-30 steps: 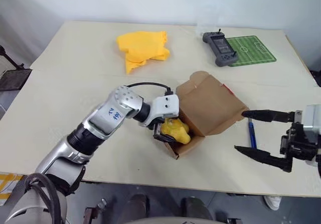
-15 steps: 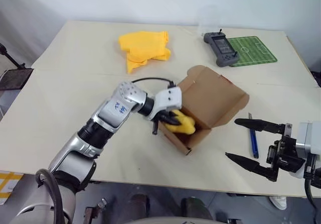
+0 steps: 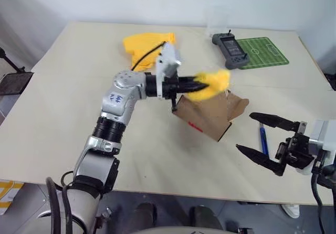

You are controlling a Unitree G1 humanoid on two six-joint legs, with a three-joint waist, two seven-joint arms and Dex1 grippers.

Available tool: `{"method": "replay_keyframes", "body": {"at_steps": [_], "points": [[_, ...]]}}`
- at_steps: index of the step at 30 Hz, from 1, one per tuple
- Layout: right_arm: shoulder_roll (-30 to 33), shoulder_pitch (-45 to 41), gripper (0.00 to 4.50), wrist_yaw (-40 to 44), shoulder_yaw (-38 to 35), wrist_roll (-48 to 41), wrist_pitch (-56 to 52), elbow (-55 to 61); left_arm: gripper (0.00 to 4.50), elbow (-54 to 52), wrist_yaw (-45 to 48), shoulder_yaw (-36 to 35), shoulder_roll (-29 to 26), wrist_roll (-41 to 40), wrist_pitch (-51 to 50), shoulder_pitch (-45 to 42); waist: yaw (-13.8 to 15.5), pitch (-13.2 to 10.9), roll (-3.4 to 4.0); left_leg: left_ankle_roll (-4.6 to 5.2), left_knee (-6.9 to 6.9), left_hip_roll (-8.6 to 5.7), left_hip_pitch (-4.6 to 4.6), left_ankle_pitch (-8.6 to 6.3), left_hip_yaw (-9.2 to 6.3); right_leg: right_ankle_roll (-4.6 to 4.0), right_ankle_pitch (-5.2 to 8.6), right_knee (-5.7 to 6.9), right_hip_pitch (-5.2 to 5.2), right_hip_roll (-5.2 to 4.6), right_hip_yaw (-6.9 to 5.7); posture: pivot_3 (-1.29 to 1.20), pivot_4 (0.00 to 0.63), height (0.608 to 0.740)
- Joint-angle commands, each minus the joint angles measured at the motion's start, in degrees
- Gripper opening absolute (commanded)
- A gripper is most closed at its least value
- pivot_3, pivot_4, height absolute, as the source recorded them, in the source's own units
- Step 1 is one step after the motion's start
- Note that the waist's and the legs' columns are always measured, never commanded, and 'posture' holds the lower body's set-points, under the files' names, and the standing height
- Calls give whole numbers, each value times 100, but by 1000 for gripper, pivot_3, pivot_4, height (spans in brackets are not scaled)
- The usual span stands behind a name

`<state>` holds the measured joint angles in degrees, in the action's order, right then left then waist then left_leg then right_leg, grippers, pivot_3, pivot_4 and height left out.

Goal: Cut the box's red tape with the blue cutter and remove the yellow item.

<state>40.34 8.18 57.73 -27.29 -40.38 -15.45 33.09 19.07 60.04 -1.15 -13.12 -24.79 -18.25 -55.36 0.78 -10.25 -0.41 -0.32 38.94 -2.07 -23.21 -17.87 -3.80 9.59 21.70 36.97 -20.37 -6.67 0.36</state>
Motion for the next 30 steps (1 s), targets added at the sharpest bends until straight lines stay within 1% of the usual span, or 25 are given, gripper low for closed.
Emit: {"method": "replay_keyframes", "body": {"at_steps": [1, 3, 4, 5, 6, 7, 8, 9, 11, 13, 15, 19, 24, 26, 28, 30], "points": [[-100, -163, 4500, -63, 251, -19, 176, 56, 12, -586, -341, -665, -98, -670, -301, 254, -41, 0, 0, -2, 0, 6, 0, 1, -2, 0, 0, 2, -1, 0, 0, 0, 150, 740], [-198, -269, 4500, -72, 373, -38, 286, 28, 12, -801, -450, -781, -235, -777, -474, 416, -47, 0, -1, -5, 2, 4, 0, 3, -9, 0, 0, 4, -1, 0, -1, 0, 150, 740], [-341, -498, 4500, -68, 662, 85, 431, -82, 12, -1083, -518, -1015, -651, -676, -508, 887, -57, 0, -1, -5, 4, 4, 0, 3, -10, 0, 0, 4, 0, 0, -2, 0, 150, 740], [-466, -779, 4500, 33, 1008, 208, 568, -258, 12, -1359, -493, -1327, -1181, -576, -602, 1552, -120, 2, 2, -5, 4, 2, 1, 3, -11, 0, 0, 3, 2, -1, -1, 0, 150, 740], [-549, -973, 4500, 113, 1245, 301, 662, -389, 12, -1555, -485, -1528, -1557, -525, -665, 2025, -215, 2, 2, -6, -3, 1, 14, 3, -12, 0, 0, 4, 2, 1, 8, 0, 150, 740], [-576, -1131, 4500, 197, 1434, 280, 603, -512, 12, -1732, -527, -1693, -1882, -338, -501, 2556, -273, 0, -1, -6, -26, -5, 42, 3, -15, 0, 0, -3, 3, -1, 11, 0, 150, 740], [-594, -1218, 4500, 306, 1518, 226, 609, -585, 12, -1901, -563, -1793, -2062, -324, -495, 2914, -311, 0, 0, -9, -81, -20, 94, 4, -18, -8, -4, -6, 7, -12, 11, 0, 150, 740], [-629, -1286, 4500, 353, 1567, 129, 581, -659, 12, -2079, -707, -1923, -2162, -316, -486, 3241, -297, -4, -6, -14, -97, -18, 113, 6, -22, -10, -5, -4, 7, -11, 9, 0, 150, 740], [-665, -1427, 4500, 520, 1734, 144, 699, -815, 680, -2392, -873, -2306, -2278, -416, -437, 3892, -206, -7, -11, -24, -96, -10, 102, 11, -46, -21, -8, 0, -11, -7, -1, 0, 150, 740], [-760, -1552, 4500, 684, 2004, 309, 889, -953, 1232, -2658, -1097, -2781, -2287, -512, -474, 4554, -142, -5, -14, -27, -85, -18, 96, 11, -63, -26, -11, -5, -13, -16, -6, 0, 150, 740], [-828, -1619, 4500, 792, 2160, 408, 1043, -1049, 1880, -2877, -1273, -2990, -2261, -506, -462, 5015, -61, -6, -14, -33, -89, -20, 98, 6, -63, -34, -16, -15, -9, -22, -5, 0, 150, 740], [-877, -1740, 4500, 919, 2332, 676, 1409, -1284, 3058, -3248, -1465, -2921, -2075, -556, -417, 5455, 64, -6, -13, -33, -89, -31, 98, 6, -66, -35, -17, -25, -3, -38, -12, 0, 150, 740], [-800, -1788, 4500, 1022, 2267, 758, 1632, -1631, 4484, -3406, -1483, -2825, -2048, -581, -351, 5590, 31, -5, -13, -32, -91, -36, 99, 7, -57, -34, -17, -34, -2, -48, -18, 0, 150, 740], [-720, -1784, 4500, 1102, 2203, 736, 1671, -1734, 4484, -3389, -1407, -2885, -2131, -546, -213, 5671, 4, -5, -13, -32, -98, -34, 99, 7, -53, -34, -17, -33, -8, -47, -18, 0, 150, 740], [-609, -1784, 4500, 1158, 2078, 654, 1669, -1778, 4484, -3447, -1174, -3223, -2339, -807, -293, 5864, -50, -6, -13, -32, -102, -32, 99, 7, -50, -35, -17, -34, -11, -45, -18, 0, 150, 740], [-421, -1687, 4500, 1248, 1911, 521, 1566, -1695, 4484, -3435, -849, -3727, -2730, -863, -305, 6276, -122, -6, -13, -33, -110, -28, 98, 6, -48, -36, -17, -41, -14, -45, -18, 0, 150, 740]]}}
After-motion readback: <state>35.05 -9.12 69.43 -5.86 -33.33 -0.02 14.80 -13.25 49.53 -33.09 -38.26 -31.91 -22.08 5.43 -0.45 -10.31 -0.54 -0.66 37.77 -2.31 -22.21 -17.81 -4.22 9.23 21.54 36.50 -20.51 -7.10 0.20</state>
